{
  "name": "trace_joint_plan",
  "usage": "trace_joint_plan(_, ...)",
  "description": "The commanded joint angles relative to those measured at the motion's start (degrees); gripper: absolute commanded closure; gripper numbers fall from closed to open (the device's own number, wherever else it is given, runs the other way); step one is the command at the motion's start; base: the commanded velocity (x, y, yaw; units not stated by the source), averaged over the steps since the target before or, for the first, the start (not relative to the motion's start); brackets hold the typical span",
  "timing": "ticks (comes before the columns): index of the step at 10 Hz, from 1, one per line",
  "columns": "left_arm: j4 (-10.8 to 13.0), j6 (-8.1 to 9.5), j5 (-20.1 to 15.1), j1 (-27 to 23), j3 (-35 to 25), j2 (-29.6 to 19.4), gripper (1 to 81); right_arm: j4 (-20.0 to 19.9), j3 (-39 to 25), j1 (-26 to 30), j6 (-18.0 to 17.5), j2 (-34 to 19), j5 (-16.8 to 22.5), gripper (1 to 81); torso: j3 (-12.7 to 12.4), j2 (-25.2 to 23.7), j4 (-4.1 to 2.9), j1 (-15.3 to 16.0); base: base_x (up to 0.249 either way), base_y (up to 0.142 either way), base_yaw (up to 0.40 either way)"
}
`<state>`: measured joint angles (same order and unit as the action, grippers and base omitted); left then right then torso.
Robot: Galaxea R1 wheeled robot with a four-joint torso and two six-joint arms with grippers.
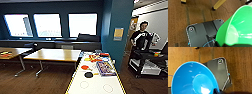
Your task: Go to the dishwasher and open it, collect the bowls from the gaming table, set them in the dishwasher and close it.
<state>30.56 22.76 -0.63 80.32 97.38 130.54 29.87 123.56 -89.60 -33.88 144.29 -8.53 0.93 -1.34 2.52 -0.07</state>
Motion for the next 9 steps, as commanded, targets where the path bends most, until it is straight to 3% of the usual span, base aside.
trace_joint_plan(1, 0.90, 0.09, -1.04, -3.38, 1.58, -1.24, 81.1, 1.41, 3.85, 1.75, 0.30, -1.79, 2.21, 81.1, 0.00, 0.00, 0.00, 0.07, -0.105, 0.000, 0.000)
trace_joint_plan(9, 0.90, 0.09, -1.04, -3.20, 2.64, -0.27, 81.1, 3.27, 11.25, 1.05, 0.04, 0.94, 2.64, 81.1, 0.00, -0.02, 0.00, 0.07, -0.105, 0.000, 0.000)
